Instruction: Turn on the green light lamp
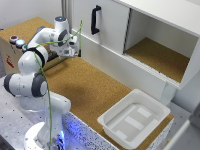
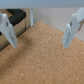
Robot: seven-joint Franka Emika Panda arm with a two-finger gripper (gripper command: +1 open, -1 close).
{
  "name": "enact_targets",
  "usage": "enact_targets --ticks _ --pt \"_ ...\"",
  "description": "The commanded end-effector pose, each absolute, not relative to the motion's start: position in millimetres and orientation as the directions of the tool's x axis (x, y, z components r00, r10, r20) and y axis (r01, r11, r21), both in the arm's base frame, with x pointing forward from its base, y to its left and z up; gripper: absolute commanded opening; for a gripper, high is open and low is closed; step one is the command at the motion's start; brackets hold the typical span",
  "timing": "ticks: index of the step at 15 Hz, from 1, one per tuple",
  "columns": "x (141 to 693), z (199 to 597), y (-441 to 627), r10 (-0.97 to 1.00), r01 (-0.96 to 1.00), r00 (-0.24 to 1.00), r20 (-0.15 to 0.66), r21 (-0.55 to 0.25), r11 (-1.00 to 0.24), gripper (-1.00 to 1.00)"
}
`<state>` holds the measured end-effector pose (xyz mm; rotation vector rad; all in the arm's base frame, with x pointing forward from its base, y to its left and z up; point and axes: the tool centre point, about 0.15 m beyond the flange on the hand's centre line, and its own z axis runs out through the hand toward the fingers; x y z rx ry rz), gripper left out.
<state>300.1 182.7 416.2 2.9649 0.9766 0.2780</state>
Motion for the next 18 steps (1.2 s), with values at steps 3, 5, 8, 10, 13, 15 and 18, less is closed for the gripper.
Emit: enact_targets --ticks 3,5,8,10,13,15,18 --pt "300 447 219 0.653 0.655 0.74 0.163 0.045 -0.754 1.0" --pt "294 458 236 0.693 0.692 0.709 0.132 0.055 -0.719 1.0" --pt "274 484 273 0.781 0.776 0.616 0.106 0.089 -0.624 1.0" --pt "251 503 302 0.843 0.836 0.529 0.098 0.111 -0.538 1.0" --pt "217 515 333 0.924 0.916 0.377 0.057 0.128 -0.381 1.0" --pt "202 523 349 0.959 0.949 0.278 0.057 0.135 -0.283 1.0" --pt "187 536 363 0.98 0.973 0.177 0.093 0.131 -0.188 1.0"
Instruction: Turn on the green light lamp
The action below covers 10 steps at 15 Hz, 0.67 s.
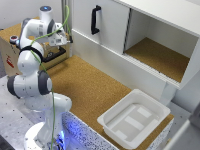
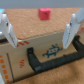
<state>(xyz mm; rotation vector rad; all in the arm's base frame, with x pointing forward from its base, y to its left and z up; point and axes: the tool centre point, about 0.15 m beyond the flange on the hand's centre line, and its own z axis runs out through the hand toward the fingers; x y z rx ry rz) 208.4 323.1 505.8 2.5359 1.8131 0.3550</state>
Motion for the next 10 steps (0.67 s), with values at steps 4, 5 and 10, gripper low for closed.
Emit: enact_targets --ticks 4,5,10 --pt "152 529 387 0.989 0.994 0.067 0.134 0.077 -0.077 1.0" --pt "142 528 395 0.989 0.996 0.054 0.137 0.06 -0.062 1.0" --pt "124 523 434 0.998 0.991 0.024 0.049 0.129 -0.03 1.0"
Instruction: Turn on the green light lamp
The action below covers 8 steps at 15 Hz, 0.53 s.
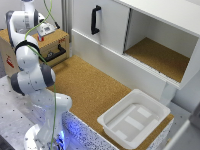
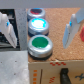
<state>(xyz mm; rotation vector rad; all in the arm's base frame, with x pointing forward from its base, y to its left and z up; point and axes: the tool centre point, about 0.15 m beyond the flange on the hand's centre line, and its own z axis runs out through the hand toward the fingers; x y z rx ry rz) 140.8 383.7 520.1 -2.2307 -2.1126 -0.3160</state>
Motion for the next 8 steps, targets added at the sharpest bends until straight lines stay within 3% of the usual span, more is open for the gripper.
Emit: enact_targets --ticks 1,2,8 --pt "123 517 443 0.999 0.99 0.028 0.019 0.136 -0.03 1.0" --pt "124 515 452 0.999 0.99 0.036 0.012 0.133 -0.038 -1.0" --pt "148 503 456 0.99 0.978 0.14 -0.001 0.157 -0.138 -1.0"
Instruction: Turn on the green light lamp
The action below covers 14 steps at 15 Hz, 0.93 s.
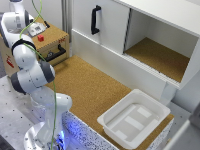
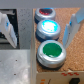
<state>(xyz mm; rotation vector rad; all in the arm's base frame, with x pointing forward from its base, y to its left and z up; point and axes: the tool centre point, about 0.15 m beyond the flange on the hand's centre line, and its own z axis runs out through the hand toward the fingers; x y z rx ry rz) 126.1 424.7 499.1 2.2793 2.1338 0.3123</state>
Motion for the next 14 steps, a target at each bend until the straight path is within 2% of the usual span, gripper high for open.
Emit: enact_targets --ticks 1,14 --pt "153 504 453 0.988 0.974 0.155 0.002 0.169 -0.153 -1.0" --pt "163 467 460 0.98 0.974 0.2 0.005 0.111 -0.199 -1.0"
